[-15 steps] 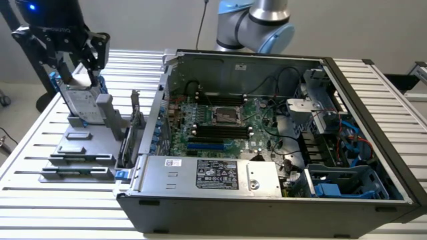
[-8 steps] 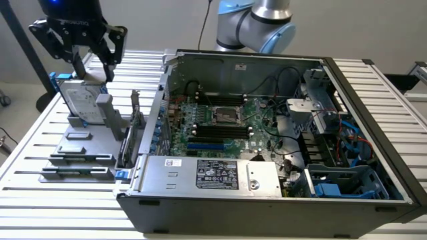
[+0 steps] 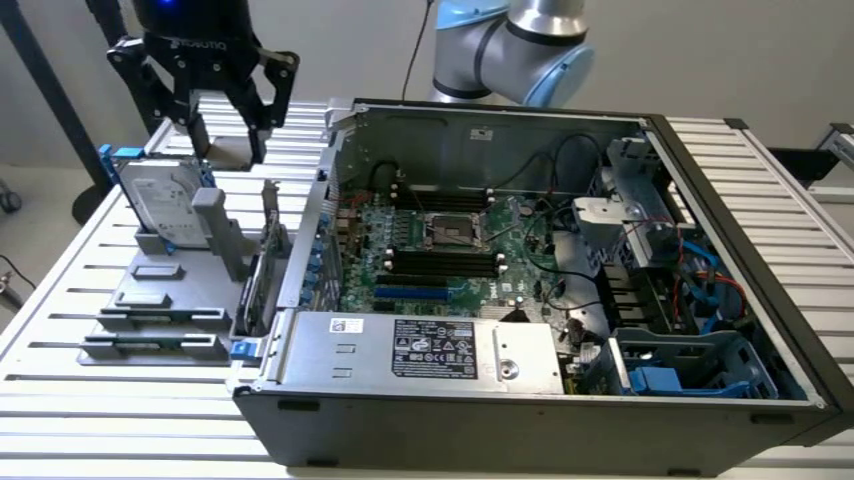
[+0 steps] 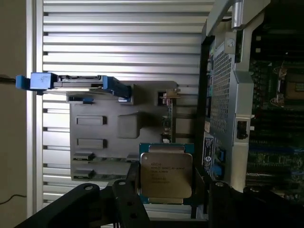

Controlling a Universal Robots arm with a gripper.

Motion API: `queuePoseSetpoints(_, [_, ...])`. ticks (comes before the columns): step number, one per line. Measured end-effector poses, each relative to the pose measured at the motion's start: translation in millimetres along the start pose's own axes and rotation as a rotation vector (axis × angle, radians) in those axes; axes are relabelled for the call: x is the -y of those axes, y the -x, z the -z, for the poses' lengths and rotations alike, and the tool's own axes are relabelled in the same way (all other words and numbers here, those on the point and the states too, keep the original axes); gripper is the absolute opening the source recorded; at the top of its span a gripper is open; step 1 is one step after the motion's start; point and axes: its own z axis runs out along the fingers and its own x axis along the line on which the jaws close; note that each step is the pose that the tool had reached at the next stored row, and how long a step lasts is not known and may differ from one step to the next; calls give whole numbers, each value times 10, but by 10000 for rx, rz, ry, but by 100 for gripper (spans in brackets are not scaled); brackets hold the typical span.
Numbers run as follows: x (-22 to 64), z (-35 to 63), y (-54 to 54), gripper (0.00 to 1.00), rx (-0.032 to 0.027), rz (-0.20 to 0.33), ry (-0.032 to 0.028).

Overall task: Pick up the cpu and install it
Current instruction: 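Pick up the cpu and move it towards the insertion slot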

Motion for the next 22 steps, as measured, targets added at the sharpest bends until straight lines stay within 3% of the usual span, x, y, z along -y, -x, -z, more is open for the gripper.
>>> queuePoseSetpoints(14, [2,47,633,55,0,0,3])
queuePoseSetpoints(22, [-80,66,977,55,0,-1,2])
